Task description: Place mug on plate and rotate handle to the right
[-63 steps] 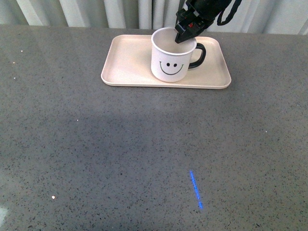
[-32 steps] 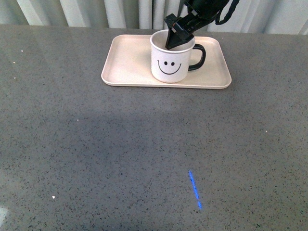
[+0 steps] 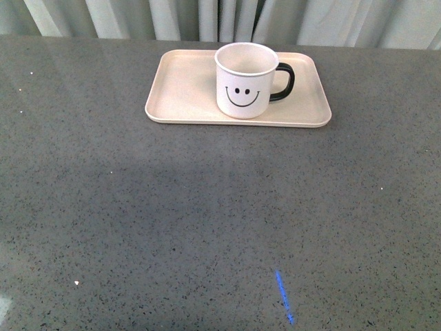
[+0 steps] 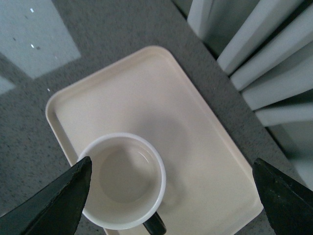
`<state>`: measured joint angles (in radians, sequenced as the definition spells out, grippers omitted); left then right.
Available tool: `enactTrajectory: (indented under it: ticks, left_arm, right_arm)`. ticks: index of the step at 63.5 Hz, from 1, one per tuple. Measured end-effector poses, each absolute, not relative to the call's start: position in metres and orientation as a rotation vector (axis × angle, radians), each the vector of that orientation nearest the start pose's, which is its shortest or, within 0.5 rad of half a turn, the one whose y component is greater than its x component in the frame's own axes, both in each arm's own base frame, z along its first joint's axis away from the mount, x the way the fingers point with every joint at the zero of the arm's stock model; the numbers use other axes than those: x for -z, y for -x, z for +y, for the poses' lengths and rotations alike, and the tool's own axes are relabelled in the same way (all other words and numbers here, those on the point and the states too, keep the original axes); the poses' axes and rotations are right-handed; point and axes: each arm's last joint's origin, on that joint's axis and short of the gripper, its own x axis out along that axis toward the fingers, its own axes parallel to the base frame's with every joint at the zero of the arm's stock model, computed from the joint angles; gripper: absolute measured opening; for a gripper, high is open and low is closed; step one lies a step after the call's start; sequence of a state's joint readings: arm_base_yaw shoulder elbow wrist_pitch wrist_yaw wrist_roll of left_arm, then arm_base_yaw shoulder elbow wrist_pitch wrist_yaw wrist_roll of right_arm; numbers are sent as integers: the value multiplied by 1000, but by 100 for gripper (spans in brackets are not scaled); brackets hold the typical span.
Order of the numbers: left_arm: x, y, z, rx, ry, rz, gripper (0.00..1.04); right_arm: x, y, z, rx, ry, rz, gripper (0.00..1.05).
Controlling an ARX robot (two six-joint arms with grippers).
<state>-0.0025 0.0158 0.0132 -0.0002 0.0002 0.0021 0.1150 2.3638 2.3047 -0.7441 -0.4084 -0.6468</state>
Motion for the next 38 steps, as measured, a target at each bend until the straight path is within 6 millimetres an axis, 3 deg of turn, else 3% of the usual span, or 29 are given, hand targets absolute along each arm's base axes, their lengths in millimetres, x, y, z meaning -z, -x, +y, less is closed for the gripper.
enactTrajectory:
  ticks: [10, 21, 27, 32, 38]
  left_arm:
    - [-167, -98, 0, 3, -2, 3, 95]
    - [-167, -98, 0, 3, -2, 3, 95]
    - [-167, -98, 0, 3, -2, 3, 95]
    - [-167, -98, 0, 3, -2, 3, 95]
    - [-167, -98, 0, 3, -2, 3, 95]
  right_arm:
    - [-285, -499, 67, -742, 458, 569, 96]
    - [-278, -500, 67, -727, 450, 590, 95]
    - [-266, -497, 65, -298, 399, 443, 81]
    - [-260, -469, 55, -60, 228, 223, 67]
    - [-260, -420, 41, -5, 84, -7, 50]
